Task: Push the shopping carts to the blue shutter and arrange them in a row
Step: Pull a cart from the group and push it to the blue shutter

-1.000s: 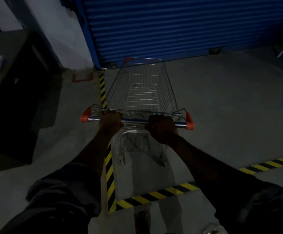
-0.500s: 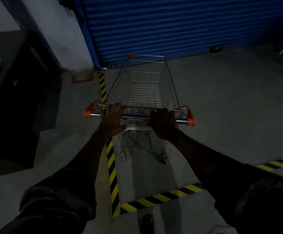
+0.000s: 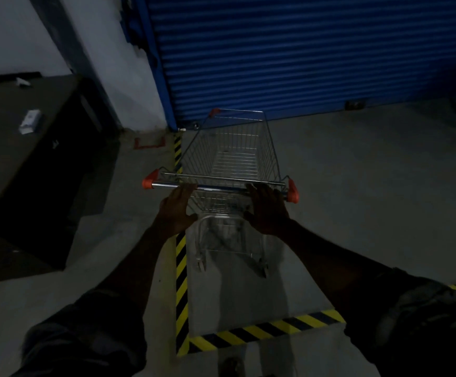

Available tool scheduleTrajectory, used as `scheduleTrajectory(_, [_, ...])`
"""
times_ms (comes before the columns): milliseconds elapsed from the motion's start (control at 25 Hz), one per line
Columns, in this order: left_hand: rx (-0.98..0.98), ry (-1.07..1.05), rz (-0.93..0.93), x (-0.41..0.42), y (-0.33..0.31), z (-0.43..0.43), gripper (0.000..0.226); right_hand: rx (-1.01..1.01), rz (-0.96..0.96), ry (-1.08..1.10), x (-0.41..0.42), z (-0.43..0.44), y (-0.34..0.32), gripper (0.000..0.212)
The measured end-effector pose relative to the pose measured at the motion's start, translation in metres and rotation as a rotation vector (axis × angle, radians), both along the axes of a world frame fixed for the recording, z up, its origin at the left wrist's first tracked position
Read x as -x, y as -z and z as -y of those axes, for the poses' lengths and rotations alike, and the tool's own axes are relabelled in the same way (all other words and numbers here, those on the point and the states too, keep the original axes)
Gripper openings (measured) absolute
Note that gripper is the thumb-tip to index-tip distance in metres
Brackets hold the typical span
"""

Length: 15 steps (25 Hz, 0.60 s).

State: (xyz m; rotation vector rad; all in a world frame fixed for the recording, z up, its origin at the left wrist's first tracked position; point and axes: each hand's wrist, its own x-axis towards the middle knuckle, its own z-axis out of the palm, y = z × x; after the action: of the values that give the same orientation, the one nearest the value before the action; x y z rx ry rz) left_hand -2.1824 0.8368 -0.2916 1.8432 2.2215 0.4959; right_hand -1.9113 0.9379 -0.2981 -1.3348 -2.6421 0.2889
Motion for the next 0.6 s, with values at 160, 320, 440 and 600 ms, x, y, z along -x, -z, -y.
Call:
scheduleTrajectory(160, [-0.043, -0.066, -0.047, -0.041, -0.026, 0.026, 0.092, -0.056, -0.053, -0.016, -0.031, 0.022, -0.029, 0.081])
scheduleTrajectory(320, [-0.120, -0.115, -0.076, -0.089, -0.058, 0.054, 0.087, -0.114, -0.063, -0.030, -0.068, 0.050, -0.053, 0.075])
scheduleTrajectory(440, [-0.167, -0.126, -0.094, -0.125, -0.072, 0.077, 0.084, -0.052, -0.125, -0.060, -0.097, 0.076, -0.073, 0.072])
scheduleTrajectory(600, [-0.186, -0.174, -0.105, -0.166, -0.084, 0.115, 0.077, -0.060, -0.180, -0.118, -0.123, 0.104, -0.085, 0.062])
